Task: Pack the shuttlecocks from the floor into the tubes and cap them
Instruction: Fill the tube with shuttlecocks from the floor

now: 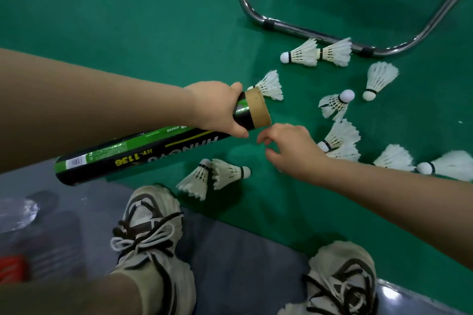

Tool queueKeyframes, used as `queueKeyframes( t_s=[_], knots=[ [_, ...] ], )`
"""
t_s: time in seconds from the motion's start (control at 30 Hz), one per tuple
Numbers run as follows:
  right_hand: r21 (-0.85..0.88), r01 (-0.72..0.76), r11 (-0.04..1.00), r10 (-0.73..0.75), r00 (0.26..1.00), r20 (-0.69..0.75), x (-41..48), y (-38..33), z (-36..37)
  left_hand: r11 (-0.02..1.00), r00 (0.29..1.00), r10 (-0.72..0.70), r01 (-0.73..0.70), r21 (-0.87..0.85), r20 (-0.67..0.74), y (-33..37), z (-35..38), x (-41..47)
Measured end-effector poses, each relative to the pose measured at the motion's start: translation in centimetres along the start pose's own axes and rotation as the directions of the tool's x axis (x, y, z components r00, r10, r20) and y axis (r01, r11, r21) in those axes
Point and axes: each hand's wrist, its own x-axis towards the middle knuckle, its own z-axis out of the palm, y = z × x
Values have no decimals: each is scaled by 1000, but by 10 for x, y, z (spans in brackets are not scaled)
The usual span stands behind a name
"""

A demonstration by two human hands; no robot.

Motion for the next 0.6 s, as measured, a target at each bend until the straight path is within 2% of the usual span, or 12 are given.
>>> queueKeyframes(
  t_s=[0.13, 0.23, 0.33, 0.47, 0.6],
  knots=[
    [-90, 66, 994, -55, 991, 119, 16, -12, 12, 999, 999, -50, 50, -21, 16, -24, 8, -10],
    [-119, 248, 961, -220, 952, 212, 21, -28, 28, 997, 997, -70, 70, -24, 13, -39, 11, -16],
    [-231, 450, 863, -383, 879, 282, 27, -48, 39, 996, 997, -80, 80, -34, 7, -50, 15, -21],
    [-417, 582, 698, -411, 803, 432, 41, -68, 47, 994, 996, -90, 91, -65, 6, -63, 20, -26],
    [-520, 573, 634, -334, 809, 483, 59, -71, 40, 992, 995, -90, 93, -86, 32, -74, 25, -31]
  ],
)
